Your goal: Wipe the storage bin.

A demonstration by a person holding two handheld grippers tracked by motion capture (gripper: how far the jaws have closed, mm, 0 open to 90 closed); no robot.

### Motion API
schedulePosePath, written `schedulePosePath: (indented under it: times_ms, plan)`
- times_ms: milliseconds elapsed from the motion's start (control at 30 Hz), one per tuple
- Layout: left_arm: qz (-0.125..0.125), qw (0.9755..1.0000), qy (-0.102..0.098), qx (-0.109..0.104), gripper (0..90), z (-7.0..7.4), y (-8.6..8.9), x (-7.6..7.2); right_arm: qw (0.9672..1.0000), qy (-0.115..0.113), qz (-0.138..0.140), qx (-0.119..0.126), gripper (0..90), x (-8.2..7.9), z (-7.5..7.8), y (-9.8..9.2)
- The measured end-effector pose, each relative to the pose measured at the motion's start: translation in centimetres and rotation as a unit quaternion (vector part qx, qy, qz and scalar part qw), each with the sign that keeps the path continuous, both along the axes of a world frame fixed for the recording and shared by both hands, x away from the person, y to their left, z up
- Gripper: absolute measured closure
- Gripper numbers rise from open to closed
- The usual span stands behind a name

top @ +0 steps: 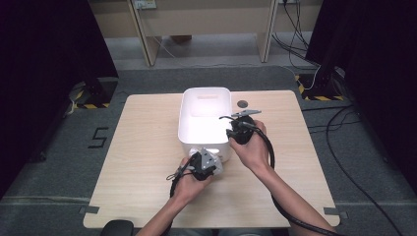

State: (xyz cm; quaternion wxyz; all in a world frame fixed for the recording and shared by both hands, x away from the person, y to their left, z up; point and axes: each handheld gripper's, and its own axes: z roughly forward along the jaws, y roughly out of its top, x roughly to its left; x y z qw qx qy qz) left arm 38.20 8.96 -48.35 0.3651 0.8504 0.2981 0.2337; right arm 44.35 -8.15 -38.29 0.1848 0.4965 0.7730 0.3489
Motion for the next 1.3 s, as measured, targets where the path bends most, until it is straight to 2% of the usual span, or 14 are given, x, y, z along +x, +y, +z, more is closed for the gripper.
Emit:
schedulePosePath:
  times_ms: [300, 367, 533, 733, 933, 1133, 1300]
  plan:
    - [-0.005, 0.9998, -0.014, -0.011, 75.0, 1.4, -0.4, -0.2, 1.0000, -0.001, 0.000, 0.000, 72.3, 0.0, 0.0, 0.0]
    - [-0.009, 0.9998, -0.017, -0.006, 75.0, 1.8, -0.5, -0.3, 1.0000, -0.001, 0.000, 0.000, 72.4, 0.0, 0.0, 0.0]
    - [-0.013, 0.9997, -0.020, -0.008, 74.9, 2.5, -0.8, -0.4, 1.0000, -0.001, 0.001, 0.001, 72.5, 0.0, 0.0, 0.0]
    - [-0.011, 0.9995, -0.020, -0.020, 74.9, 3.2, -0.9, -0.9, 1.0000, -0.002, -0.001, -0.001, 72.5, 0.0, 0.0, 0.1]
    - [-0.008, 0.9989, -0.034, -0.032, 74.8, 4.1, -0.7, -1.2, 1.0000, -0.004, -0.001, -0.002, 72.4, 0.0, -0.1, 0.1]
    - [-0.007, 0.9984, -0.046, -0.031, 74.9, 5.1, -0.6, -1.3, 1.0000, -0.005, 0.000, -0.004, 72.0, 0.0, -0.1, 0.2]
    - [-0.006, 0.9983, -0.047, -0.033, 74.9, 5.1, -0.7, -1.2, 1.0000, -0.004, 0.000, -0.004, 72.1, 0.0, -0.1, 0.2]
